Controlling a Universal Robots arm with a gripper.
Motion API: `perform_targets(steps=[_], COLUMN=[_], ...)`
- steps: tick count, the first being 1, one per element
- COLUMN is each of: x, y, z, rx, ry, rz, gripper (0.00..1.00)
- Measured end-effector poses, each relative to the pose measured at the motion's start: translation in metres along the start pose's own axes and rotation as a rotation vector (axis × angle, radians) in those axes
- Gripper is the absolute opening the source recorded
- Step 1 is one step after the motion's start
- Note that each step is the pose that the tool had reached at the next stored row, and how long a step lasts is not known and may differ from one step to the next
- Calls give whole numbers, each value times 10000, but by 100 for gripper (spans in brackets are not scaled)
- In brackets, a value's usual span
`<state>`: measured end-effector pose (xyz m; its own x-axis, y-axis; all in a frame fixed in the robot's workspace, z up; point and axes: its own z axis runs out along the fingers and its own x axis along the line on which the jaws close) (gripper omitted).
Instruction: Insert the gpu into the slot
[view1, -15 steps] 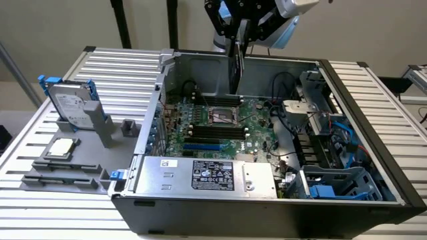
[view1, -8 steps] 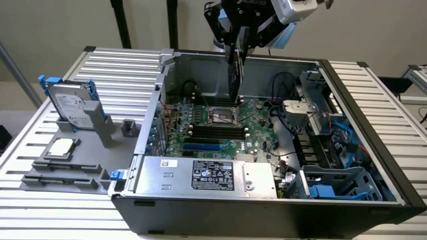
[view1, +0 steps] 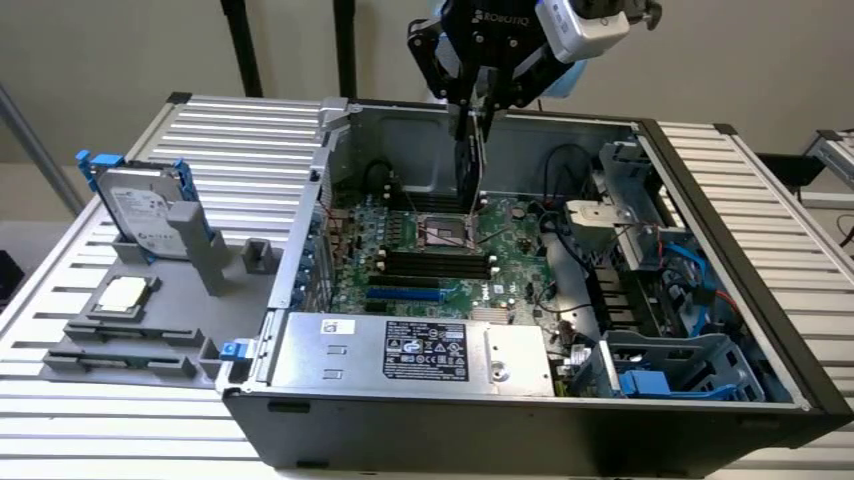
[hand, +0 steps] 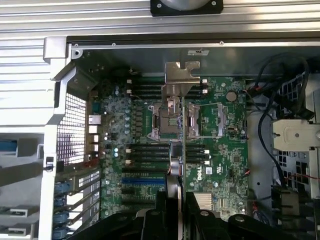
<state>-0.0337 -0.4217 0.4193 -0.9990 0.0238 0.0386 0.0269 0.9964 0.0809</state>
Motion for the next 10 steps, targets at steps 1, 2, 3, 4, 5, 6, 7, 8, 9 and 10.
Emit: perform_targets(steps=[1,2,3,4,5,6,7,8,9,10], x=[0,0,-1,-1,-1,-2,-2,-2,-1,-1], y=[-1,-2,-2,-3,-3,-3,-4,-4,-4,-4], z=[9,16,24,31,35,36,36,36,36,35], rx=[47,100,156,218,281,310,312,313,313,315], ry=[-1,-3,-5,-6,-9,-10,-10,-10,-10,-10], rz=[2,4,6,8,10,10,10,9,10,11], gripper=[26,26,26,26,26,26,26,26,26,26])
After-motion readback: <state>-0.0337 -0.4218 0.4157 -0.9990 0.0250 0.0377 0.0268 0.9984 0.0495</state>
